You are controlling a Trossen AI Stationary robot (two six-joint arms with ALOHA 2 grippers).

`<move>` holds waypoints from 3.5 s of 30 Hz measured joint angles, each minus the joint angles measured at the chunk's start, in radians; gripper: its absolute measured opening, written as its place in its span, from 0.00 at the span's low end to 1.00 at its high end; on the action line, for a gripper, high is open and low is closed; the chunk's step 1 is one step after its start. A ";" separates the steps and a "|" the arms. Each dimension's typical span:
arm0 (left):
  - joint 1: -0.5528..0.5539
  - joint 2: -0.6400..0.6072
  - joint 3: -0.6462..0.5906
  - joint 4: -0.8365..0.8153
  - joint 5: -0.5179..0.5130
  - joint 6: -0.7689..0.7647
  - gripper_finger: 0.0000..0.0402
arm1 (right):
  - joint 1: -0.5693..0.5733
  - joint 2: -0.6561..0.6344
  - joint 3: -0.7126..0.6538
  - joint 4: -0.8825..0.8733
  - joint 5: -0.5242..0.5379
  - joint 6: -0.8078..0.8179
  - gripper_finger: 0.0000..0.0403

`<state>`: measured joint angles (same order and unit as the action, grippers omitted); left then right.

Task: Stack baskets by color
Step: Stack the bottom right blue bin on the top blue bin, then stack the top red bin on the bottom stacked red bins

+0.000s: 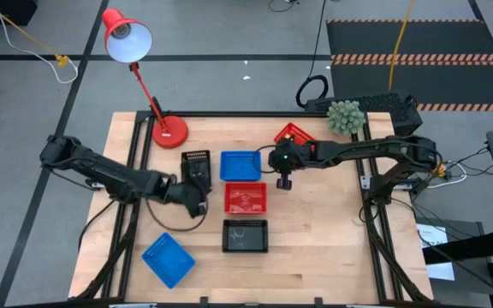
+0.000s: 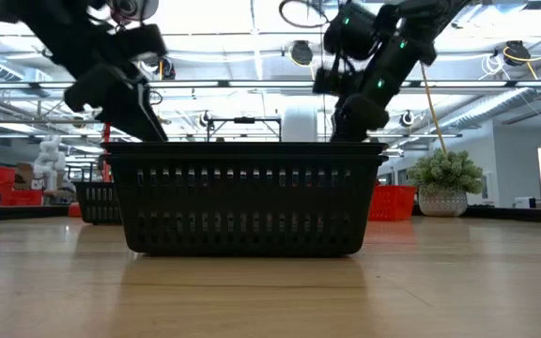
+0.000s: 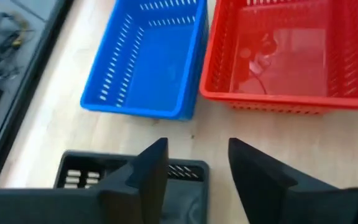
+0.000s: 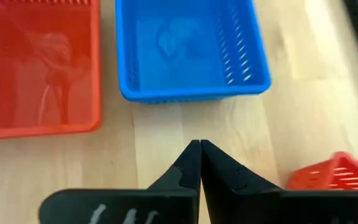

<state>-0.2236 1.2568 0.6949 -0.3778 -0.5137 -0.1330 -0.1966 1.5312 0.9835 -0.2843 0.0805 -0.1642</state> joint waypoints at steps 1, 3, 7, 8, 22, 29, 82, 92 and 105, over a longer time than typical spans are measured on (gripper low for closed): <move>0.036 0.001 0.000 0.012 0.033 0.042 0.39 | 0.002 -0.023 0.000 -0.009 0.000 0.002 0.00; 0.105 0.006 0.000 0.046 0.090 0.118 0.32 | 0.012 -0.066 0.000 -0.023 0.000 0.008 0.00; 0.242 0.015 0.000 0.049 0.216 0.213 0.14 | 0.035 -0.149 0.001 -0.049 0.000 0.015 0.00; 0.274 0.030 0.000 0.053 0.254 0.234 0.09 | 0.042 -0.166 0.001 -0.053 0.001 0.018 0.00; 0.462 0.250 0.020 0.195 0.390 0.376 0.02 | 0.126 -0.275 0.001 -0.049 0.055 0.013 0.00; 0.465 0.249 0.023 0.230 0.410 0.374 0.01 | 0.127 -0.275 0.001 -0.046 0.054 0.012 0.00; 0.284 -0.234 0.074 -0.018 0.318 0.254 0.06 | -0.126 -0.274 -0.368 0.026 0.178 -0.040 0.32; 0.284 -0.234 0.074 -0.023 0.318 0.254 0.03 | -0.156 -0.264 -0.368 0.017 0.180 -0.015 0.26; 0.284 -0.234 0.074 -0.033 0.321 0.235 0.06 | -0.126 -0.292 -0.344 -0.016 0.179 -0.003 0.05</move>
<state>0.0601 1.0229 0.7685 -0.4111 -0.1925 0.1016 -0.3229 1.2393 0.6393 -0.3002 0.2596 -0.1670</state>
